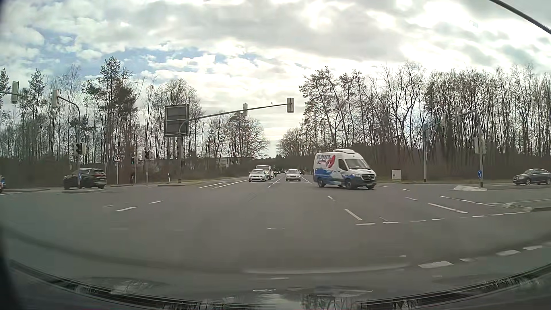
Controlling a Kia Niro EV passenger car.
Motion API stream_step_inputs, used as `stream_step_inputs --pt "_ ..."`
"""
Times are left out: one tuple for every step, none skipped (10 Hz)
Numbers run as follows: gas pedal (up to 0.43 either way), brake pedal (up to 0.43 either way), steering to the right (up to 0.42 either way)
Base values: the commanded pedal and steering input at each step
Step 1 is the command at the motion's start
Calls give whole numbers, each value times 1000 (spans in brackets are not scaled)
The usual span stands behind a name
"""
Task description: Follow the waypoints while adhering to traffic rules and regulations
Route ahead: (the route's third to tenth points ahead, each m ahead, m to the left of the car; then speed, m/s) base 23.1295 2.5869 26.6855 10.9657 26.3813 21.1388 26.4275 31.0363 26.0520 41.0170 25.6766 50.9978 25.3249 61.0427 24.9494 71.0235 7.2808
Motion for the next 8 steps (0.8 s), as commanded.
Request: stream_step_inputs --pt "118 0 -25" --pt "118 0 -34" --pt "118 0 -45" --pt "118 0 -55" --pt "118 0 -65" --pt "118 0 -79" --pt "118 0 -91" --pt "118 0 -106"
